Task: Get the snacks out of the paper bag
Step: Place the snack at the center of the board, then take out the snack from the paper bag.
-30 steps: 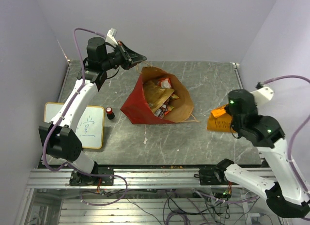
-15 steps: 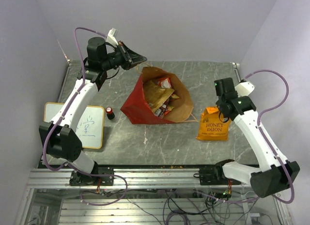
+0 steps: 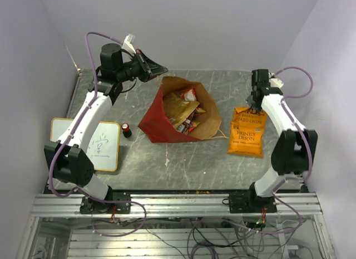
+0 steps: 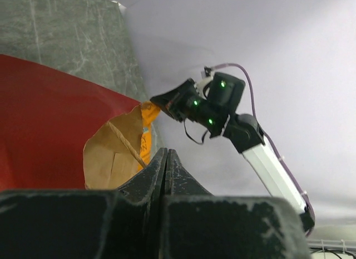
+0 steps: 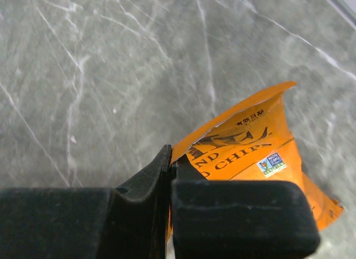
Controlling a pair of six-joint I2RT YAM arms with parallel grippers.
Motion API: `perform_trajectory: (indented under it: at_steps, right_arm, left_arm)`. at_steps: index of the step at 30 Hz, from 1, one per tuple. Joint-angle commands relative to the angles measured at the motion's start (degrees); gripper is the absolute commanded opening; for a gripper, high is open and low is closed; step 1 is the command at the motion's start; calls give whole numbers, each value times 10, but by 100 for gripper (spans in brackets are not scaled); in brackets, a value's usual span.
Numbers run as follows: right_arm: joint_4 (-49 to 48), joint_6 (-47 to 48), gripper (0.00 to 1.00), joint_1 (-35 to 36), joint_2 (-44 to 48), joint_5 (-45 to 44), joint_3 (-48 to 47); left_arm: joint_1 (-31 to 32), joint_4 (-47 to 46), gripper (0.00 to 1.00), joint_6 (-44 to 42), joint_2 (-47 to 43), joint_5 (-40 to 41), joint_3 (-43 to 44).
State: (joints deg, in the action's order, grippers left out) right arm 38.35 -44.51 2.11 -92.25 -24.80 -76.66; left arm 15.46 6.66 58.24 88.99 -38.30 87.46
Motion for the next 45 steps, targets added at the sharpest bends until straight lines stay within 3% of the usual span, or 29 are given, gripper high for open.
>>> perform_trajectory:
  at_steps: [1,6,11,13,15,23,28,34,40,45]
  right_arm:
    - [-73,18,0,-17,-106,33,-77]
    - [-61,25,3,-28,-256,66,-180]
    - [-20,45,42,-46,-330,141,-258]
    - [-19,58,61,-48,-313,162,-257]
    - [-26,71,72,-49,-278,184,-236]
    - [-15,101,99,-49,-65,299,-47]
    - [-18,125,100,-51,85,313,88]
    - [29,193,100,-53,219,361,166]
    - [62,210,96,-26,250,424,158]
    - [77,222,95,46,215,392,79]
  left_arm:
    - [-4,38,8,-23,-39,15,-3]
    - [-3,60,8,-25,-52,31,-4]
    - [0,69,7,-22,-61,43,-2]
    - [0,67,7,-17,-71,53,-9]
    - [0,63,7,-10,-78,57,-15]
    - [0,42,7,-4,-82,71,-36]
    - [0,12,7,9,-70,61,-51]
    - [0,33,7,-8,-66,55,-38]
    - [0,69,7,-32,-75,59,-28]
    - [1,91,7,-16,-79,80,-19]
